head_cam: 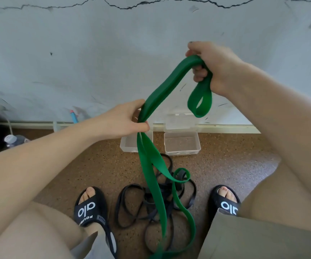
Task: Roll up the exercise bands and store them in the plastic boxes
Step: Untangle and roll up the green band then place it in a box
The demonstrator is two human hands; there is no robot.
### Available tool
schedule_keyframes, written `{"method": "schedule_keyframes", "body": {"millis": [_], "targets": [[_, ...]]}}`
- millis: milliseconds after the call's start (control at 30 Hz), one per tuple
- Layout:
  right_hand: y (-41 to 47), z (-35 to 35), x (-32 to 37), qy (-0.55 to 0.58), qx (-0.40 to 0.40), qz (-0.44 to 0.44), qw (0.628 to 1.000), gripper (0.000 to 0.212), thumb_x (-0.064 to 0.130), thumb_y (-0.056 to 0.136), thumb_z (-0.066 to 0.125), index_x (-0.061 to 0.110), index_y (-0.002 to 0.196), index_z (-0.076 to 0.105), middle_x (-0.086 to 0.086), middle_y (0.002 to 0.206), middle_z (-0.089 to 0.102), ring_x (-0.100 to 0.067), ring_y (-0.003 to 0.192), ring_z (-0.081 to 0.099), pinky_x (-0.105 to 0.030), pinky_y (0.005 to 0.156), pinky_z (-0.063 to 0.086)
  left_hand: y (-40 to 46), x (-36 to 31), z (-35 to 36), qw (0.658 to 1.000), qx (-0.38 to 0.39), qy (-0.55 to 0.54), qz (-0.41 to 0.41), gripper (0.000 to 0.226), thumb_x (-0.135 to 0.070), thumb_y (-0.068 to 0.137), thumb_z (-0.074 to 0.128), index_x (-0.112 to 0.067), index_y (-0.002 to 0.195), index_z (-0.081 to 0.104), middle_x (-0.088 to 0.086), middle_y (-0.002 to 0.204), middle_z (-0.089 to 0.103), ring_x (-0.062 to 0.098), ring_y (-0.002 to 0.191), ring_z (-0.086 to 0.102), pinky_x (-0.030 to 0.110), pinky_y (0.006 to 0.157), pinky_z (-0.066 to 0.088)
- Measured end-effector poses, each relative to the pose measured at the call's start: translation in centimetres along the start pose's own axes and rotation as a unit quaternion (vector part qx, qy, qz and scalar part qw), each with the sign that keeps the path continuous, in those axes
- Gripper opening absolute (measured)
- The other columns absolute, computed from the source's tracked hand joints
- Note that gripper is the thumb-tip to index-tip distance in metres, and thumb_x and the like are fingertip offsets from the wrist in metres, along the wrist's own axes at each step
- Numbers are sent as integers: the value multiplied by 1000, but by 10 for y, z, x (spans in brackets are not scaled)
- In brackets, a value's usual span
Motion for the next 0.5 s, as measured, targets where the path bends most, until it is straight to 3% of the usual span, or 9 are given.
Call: {"method": "schedule_keyframes", "body": {"millis": [67, 133, 233, 267, 300, 367, 400, 433, 500], "targets": [[8, -15, 2, -252, -19, -51, 966, 26, 26, 101, 54, 11, 80, 59, -3, 54, 50, -16, 43, 39, -25, 47, 32, -2, -3, -9, 1000, -19, 16, 10, 20, -39, 90, 73, -37, 104, 58, -10, 100, 72, 10, 97, 70, 45, 95, 56], [13, -22, -8, -507, 8, -65, 859, 35, 33, 104, 51, 5, 89, 66, -9, 68, 61, -21, 57, 53, -28, 55, 40, -6, -11, -22, 998, -49, 23, 23, 21, -39, 93, 70, -29, 110, 62, -6, 100, 74, 13, 96, 70, 47, 94, 54], [8, -14, -47, -643, 128, 1, 755, 47, 39, 109, 39, 3, 106, 69, -14, 107, 68, -28, 92, 61, -35, 86, 44, -10, -29, -35, 996, -77, 11, 50, 23, -42, 97, 64, -22, 109, 63, 4, 96, 72, 21, 93, 70, 50, 91, 53], [3, -4, -54, -631, 158, 6, 760, 46, 39, 110, 35, 6, 111, 68, -11, 115, 66, -26, 101, 59, -35, 93, 41, -11, -33, -36, 996, -76, 9, 54, 23, -43, 97, 63, -23, 108, 62, 3, 95, 72, 19, 91, 70, 47, 90, 54], [-2, 9, -56, -571, 176, 5, 802, 45, 38, 111, 32, 8, 116, 66, -9, 119, 67, -23, 105, 60, -36, 98, 41, -11, -36, -35, 996, -69, 7, 56, 20, -42, 98, 64, -25, 108, 61, 0, 94, 73, 13, 90, 71, 40, 88, 56], [-13, 37, -52, -327, 209, 19, 922, 46, 39, 111, 27, 11, 125, 62, -9, 115, 74, -23, 109, 67, -40, 108, 43, -11, -39, -30, 997, -51, 8, 58, 18, -36, 96, 67, -26, 109, 60, -3, 93, 75, 6, 86, 72, 30, 80, 56], [-21, 51, -48, -198, 228, 27, 953, 48, 41, 111, 26, 11, 126, 61, -10, 110, 77, -24, 110, 69, -42, 110, 43, -10, -40, -27, 997, -47, 8, 57, 20, -34, 94, 69, -25, 110, 60, -4, 95, 76, 6, 85, 72, 29, 78, 56], [-28, 62, -45, -120, 247, 26, 961, 50, 43, 111, 25, 11, 125, 60, -11, 108, 77, -25, 109, 71, -42, 108, 45, -9, -40, -25, 997, -48, 13, 58, 24, -33, 93, 71, -23, 113, 60, -5, 100, 76, 7, 87, 72, 30, 79, 56], [-43, 80, -44, -154, 271, -24, 950, 52, 46, 111, 24, 14, 113, 65, -9, 102, 77, -22, 99, 73, -35, 99, 52, -8, -41, -24, 996, -51, 26, 63, 30, -32, 91, 73, -21, 116, 60, -9, 111, 75, 7, 94, 70, 32, 83, 55]]}}
Point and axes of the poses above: each hand's wrist, its own y-axis towards the middle knuckle, its own z-axis out of the palm, x = y × z, the point moved 7 cm from there along y, towards the middle knuckle
